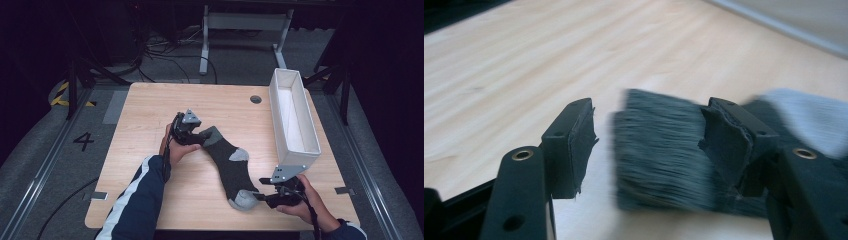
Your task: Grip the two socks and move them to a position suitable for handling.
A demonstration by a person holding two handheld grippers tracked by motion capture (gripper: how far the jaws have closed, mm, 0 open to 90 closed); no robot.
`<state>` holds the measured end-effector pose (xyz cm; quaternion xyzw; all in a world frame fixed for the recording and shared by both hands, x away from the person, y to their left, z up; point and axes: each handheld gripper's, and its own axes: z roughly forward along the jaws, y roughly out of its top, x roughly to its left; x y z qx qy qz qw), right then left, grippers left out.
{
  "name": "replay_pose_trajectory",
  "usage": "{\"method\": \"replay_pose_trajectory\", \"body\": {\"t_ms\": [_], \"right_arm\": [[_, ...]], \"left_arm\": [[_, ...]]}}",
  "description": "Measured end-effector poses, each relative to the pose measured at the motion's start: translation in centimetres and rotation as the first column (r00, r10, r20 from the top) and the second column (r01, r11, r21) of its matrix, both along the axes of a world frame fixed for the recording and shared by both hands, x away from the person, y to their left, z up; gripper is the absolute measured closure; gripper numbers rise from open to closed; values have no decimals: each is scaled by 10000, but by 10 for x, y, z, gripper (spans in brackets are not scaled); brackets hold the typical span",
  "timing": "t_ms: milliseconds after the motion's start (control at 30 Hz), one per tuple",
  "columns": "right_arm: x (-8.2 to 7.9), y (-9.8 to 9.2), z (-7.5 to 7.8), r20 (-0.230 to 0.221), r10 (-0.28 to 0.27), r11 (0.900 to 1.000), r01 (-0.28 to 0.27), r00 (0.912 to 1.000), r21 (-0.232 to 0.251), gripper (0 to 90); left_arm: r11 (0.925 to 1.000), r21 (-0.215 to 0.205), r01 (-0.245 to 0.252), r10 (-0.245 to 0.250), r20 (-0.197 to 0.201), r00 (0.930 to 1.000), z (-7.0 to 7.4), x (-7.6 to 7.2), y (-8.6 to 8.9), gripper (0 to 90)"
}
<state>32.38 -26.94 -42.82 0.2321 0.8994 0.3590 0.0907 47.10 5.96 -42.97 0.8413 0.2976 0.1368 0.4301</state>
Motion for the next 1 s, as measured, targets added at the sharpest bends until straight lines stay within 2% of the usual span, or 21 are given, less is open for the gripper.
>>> {"method": "replay_pose_trajectory", "body": {"t_ms": [67,100,167,200,233,333,400,467,567,633,667,700,767,833,867,900,933,1000], "right_arm": [[2,-2,5,235,-244,9993,238,9994,281,459],[3,-3,9,458,-425,9984,407,9980,395,476],[5,0,14,872,-620,9970,577,9943,514,544],[7,3,16,1136,-665,9969,613,9913,493,582],[9,6,17,1343,-722,9964,656,9883,531,610],[18,14,19,1584,-872,9945,767,9835,714,697],[25,22,17,1757,-837,9952,735,9809,642,724],[31,29,15,1834,-819,9957,726,9796,573,727],[41,40,10,1849,-858,9957,777,9790,503,728],[48,46,5,1771,-868,9958,805,9804,428,715],[50,49,3,1754,-801,9966,759,9812,305,706],[53,52,0,1746,-825,9966,801,9812,207,700],[58,56,-4,1754,-869,9962,875,9807,46,701],[63,59,-11,1786,-867,9951,937,9801,-309,705],[66,59,-15,1677,-865,9944,954,9820,-457,713],[67,59,-17,1593,-868,9938,967,9834,-552,716],[69,58,-20,1591,-848,9920,983,9836,-792,724],[70,55,-24,1477,-828,9908,973,9856,-938,731]], "left_arm": [[9965,371,746,-749,67,9972,3,-20,-9,366],[9910,550,1218,-1226,108,9924,2,-31,-14,366],[9842,703,1628,-1631,-17,9866,-1,-48,-23,369],[9842,703,1628,-1631,-17,9866,-1,-48,-23,368],[9781,735,1949,-1950,-56,9808,-4,-61,-31,369],[9643,767,2533,-2519,-274,9674,-9,-79,-46,369],[9544,936,2836,-2820,-301,9589,-10,-88,-54,371],[9444,921,3156,-3126,-448,9488,-14,-96,-62,369],[9344,1284,3324,-3270,-613,9430,-24,-99,-71,370],[9344,1322,3309,-3228,-791,9431,-31,-97,-72,369],[9376,1222,3255,-3162,-894,9445,-34,-96,-71,367],[9343,1288,3323,-3229,-884,9423,-36,-95,-71,366],[9373,1128,3299,-3225,-791,9433,-38,-95,-70,368],[9304,1404,3385,-3316,-704,9408,-38,-96,-70,371],[9243,1568,3481,-3425,-624,9375,-38,-96,-70,374],[9273,1435,3458,-3400,-642,9382,-39,-96,-69,375],[9234,1474,3544,-3467,-755,9349,-38,-94,-68,375],[9211,1493,3597,-3516,-784,9329,-38,-93,-66,376]]}}
